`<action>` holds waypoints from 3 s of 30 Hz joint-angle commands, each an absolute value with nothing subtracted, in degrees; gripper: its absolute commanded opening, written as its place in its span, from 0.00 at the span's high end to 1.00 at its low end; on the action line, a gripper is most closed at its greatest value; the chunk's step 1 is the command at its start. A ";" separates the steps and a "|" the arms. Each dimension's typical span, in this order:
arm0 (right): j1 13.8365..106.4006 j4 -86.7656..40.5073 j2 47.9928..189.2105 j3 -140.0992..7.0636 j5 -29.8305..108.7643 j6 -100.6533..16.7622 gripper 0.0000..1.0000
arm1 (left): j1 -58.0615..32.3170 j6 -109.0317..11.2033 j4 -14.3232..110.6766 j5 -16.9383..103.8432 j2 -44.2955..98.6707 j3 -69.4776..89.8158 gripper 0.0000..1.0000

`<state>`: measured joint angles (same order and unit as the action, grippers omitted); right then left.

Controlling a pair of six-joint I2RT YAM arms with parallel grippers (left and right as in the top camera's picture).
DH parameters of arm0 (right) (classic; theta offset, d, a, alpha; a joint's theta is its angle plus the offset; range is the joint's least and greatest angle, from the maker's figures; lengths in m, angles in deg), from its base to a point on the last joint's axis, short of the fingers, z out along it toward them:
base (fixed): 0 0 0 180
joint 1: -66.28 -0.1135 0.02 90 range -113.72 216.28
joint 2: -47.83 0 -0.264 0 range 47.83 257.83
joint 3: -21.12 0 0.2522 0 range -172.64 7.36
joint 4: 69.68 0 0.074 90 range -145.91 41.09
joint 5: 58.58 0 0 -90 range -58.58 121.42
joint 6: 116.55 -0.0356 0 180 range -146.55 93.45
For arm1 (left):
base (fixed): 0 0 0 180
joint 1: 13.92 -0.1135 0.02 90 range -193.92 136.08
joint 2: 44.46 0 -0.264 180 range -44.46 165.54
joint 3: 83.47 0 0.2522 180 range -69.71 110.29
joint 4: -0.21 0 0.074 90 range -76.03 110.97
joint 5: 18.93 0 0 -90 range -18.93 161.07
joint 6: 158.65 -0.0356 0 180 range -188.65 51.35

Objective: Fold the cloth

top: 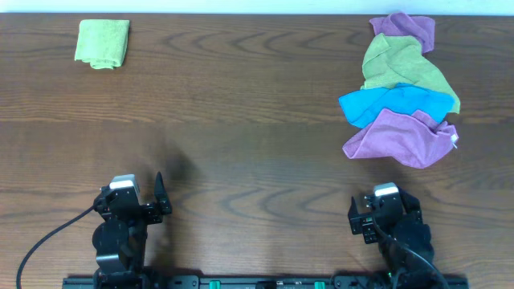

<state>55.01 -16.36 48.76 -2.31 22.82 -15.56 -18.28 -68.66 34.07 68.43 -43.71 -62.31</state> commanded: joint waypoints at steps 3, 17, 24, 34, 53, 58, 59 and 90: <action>55.50 -16.32 48.15 -1.88 23.06 -16.22 0.01 | -18.41 -68.68 33.96 68.46 -43.84 -63.71 0.05; 55.50 -16.32 48.15 -1.88 23.06 -16.22 0.01 | -18.41 -68.68 33.96 68.46 -43.84 -63.71 0.04; 55.50 -16.32 48.15 -1.88 23.06 -16.22 0.01 | -18.41 -68.68 33.96 68.46 -43.84 -63.71 0.05; 55.50 -16.32 48.15 -1.88 23.06 -16.22 0.01 | -18.41 -68.68 33.96 68.46 -43.84 -63.71 0.05; 55.50 -16.32 48.15 -1.88 23.00 -16.20 0.01 | -18.41 -68.68 33.96 68.46 -43.84 -63.71 0.05; 55.50 -16.50 48.15 -1.90 22.21 -16.20 0.01 | -18.41 -68.68 33.96 68.46 -43.84 -63.71 0.05; 55.50 -16.56 48.15 -1.90 22.41 -16.20 0.01 | -18.41 -68.68 33.96 68.46 -43.84 -63.71 0.05; 75.39 -32.06 112.71 -35.25 15.35 -38.75 0.01 | -18.41 -68.68 33.96 68.46 -43.84 -63.71 0.05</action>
<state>73.68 -33.41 107.66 -31.71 15.74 -36.68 -18.28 -68.66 33.50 68.43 -43.66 -62.42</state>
